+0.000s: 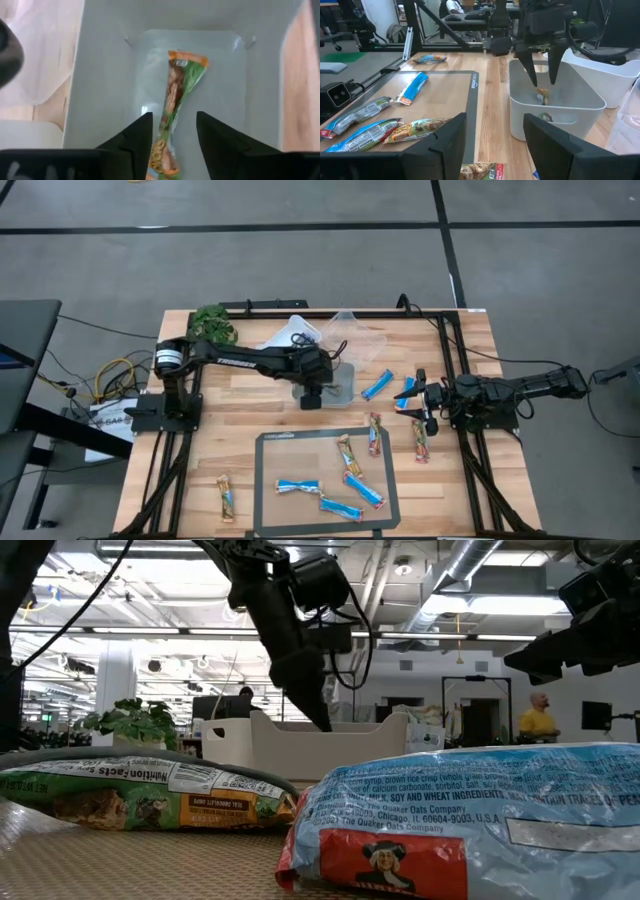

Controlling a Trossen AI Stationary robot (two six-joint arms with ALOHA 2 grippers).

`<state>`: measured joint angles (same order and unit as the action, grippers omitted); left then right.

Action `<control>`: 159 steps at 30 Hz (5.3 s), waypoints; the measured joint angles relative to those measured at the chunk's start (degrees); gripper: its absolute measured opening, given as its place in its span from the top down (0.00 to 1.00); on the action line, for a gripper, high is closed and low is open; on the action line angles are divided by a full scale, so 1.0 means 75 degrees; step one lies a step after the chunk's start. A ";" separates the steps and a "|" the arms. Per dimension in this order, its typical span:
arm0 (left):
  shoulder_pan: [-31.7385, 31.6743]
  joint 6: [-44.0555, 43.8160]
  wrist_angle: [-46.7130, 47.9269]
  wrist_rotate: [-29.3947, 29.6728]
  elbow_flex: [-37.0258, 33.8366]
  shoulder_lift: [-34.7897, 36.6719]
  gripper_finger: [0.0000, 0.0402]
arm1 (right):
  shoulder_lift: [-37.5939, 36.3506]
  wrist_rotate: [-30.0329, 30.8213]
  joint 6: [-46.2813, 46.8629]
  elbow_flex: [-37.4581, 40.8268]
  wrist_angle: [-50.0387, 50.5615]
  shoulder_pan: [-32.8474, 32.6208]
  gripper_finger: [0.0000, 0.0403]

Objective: Pick and place Granola Bars by type
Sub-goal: Put the yellow granola bar into the gray bin

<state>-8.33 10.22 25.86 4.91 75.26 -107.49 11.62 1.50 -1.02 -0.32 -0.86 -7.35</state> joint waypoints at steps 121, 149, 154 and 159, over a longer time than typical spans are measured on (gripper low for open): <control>0.9044 0.1542 0.0544 0.0314 -0.3885 0.2309 0.62 | -0.0003 0.0003 0.0002 0.0003 0.0000 0.0000 0.53; 0.8539 0.0503 -0.1367 0.0704 -0.3923 0.2472 0.93 | 0.0000 0.0003 0.0003 0.0000 0.0000 0.0000 0.53; 0.7962 0.0656 -0.2580 0.1410 -0.3923 0.2611 0.97 | -0.0003 0.0003 0.0001 0.0001 0.0000 0.0000 0.53; 0.7277 0.0762 -0.3793 0.2273 -0.3923 0.2641 0.98 | 0.0000 0.0003 0.0001 0.0000 0.0000 0.0000 0.53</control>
<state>46.25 15.94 -2.58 21.96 45.84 -87.68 11.62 1.52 -1.01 -0.32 -0.86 -7.35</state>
